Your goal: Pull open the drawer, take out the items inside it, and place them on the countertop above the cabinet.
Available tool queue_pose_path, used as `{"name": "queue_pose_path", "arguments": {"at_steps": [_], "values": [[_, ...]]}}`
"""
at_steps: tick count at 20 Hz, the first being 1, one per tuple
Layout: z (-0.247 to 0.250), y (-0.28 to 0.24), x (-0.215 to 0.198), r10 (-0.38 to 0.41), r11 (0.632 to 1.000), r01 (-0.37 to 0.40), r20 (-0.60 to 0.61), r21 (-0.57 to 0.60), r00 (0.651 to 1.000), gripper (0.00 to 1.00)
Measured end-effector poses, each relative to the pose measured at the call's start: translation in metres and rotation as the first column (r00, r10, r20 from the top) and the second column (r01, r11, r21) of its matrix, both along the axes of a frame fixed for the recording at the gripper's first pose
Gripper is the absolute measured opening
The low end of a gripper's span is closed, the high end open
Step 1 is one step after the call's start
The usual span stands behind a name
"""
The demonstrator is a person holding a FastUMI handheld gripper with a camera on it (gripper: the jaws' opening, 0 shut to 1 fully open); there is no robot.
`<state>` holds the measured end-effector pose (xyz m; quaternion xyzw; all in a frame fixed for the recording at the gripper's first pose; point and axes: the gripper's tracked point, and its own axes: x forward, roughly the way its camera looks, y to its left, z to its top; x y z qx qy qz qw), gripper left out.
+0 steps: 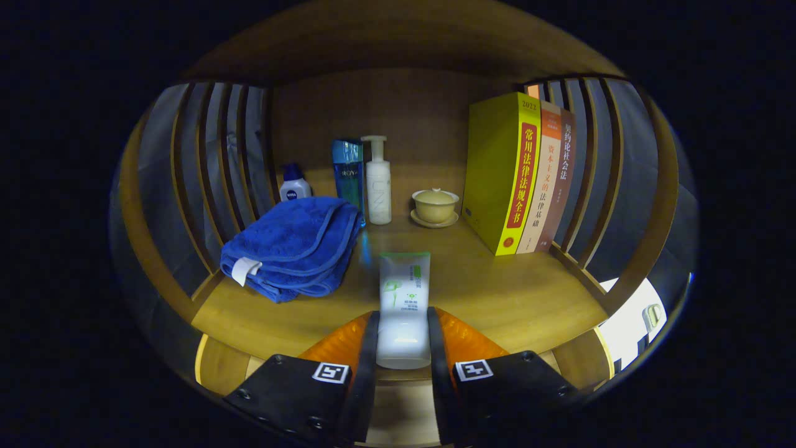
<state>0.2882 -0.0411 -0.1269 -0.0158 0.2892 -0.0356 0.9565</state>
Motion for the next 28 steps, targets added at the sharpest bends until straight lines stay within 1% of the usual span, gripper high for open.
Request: {"name": "queue_pose_path", "arguments": {"at_steps": [4,6,11,13,17,18,19,20,24,28], "values": [[-0.017,0.001,-0.003,-0.030,0.998,0.031,-0.031,0.049,0.999,0.50],[-0.015,0.000,0.000,-0.038,0.998,0.039,-0.010,0.051,0.999,0.51],[-0.016,0.000,-0.003,-0.032,0.998,0.033,-0.017,0.048,0.999,0.55],[-0.016,0.002,-0.003,-0.019,0.998,0.020,-0.019,0.054,1.000,0.56],[-0.008,0.003,-0.006,-0.007,0.999,0.007,-0.001,0.038,1.000,0.83],[-0.004,0.003,-0.007,-0.004,1.000,0.003,0.009,0.029,1.000,0.92],[0.001,0.002,-0.008,-0.001,1.000,0.000,0.018,0.022,1.000,0.96],[0.009,0.002,-0.011,0.002,1.000,-0.003,0.035,0.021,0.999,0.98],[0.062,0.018,-0.031,0.043,0.996,-0.054,0.172,0.064,0.984,0.97],[0.116,0.026,-0.070,0.083,0.991,-0.110,0.300,0.075,0.950,0.97]]}}
